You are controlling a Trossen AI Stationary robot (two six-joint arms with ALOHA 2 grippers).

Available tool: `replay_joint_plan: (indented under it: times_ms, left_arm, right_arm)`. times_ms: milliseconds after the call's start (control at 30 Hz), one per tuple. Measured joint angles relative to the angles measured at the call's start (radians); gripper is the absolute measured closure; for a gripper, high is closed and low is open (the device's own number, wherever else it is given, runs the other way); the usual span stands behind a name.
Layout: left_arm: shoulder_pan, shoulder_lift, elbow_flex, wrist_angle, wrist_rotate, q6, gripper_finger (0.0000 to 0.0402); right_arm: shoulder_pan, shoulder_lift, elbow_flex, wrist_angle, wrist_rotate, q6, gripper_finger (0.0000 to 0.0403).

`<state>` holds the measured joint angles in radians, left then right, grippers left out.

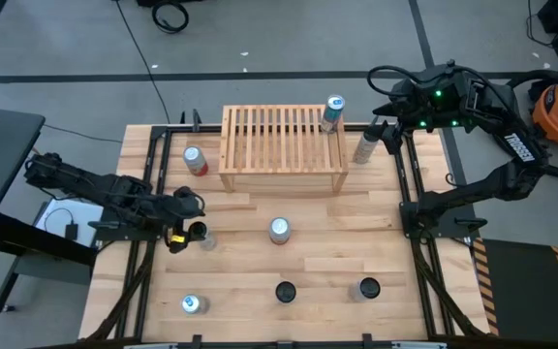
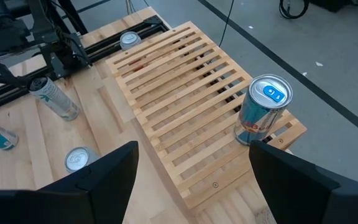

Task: Place canned beverage on shelf
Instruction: Put the left white pink soda can on the shelf

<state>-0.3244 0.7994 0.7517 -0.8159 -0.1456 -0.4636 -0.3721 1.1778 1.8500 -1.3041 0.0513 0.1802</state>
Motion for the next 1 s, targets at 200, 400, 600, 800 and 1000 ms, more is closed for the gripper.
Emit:
replay_joint_plan:
  times_ms: [200,400,600,800,1000]
  left_arm:
    - [0.0,0.006,0.0,-0.005,0.0,-0.023,0.0047]
    - [0.0,0.006,0.0,-0.006,0.0,-0.025,0.0047]
    - [-0.001,0.02,0.0,-0.014,0.0,-0.05,0.0047]
    - [-0.041,0.065,0.0,-0.013,0.0,-0.051,0.0047]
    - [-0.075,0.117,0.0,-0.015,-0.003,-0.051,0.0047]
  right_arm:
    - [0.0,0.0,0.0,0.0,0.0,0.0,0.0086]
    - [0.0,0.0,0.0,0.0,0.0,0.0,0.0086]
    - [0.0,0.0,0.0,0.0,0.0,-0.012,0.0086]
    - [0.0,0.0,0.0,0.0,0.0,-0.019,0.0086]
    - [0.0,0.0,0.0,0.0,0.0,-0.019,0.0086]
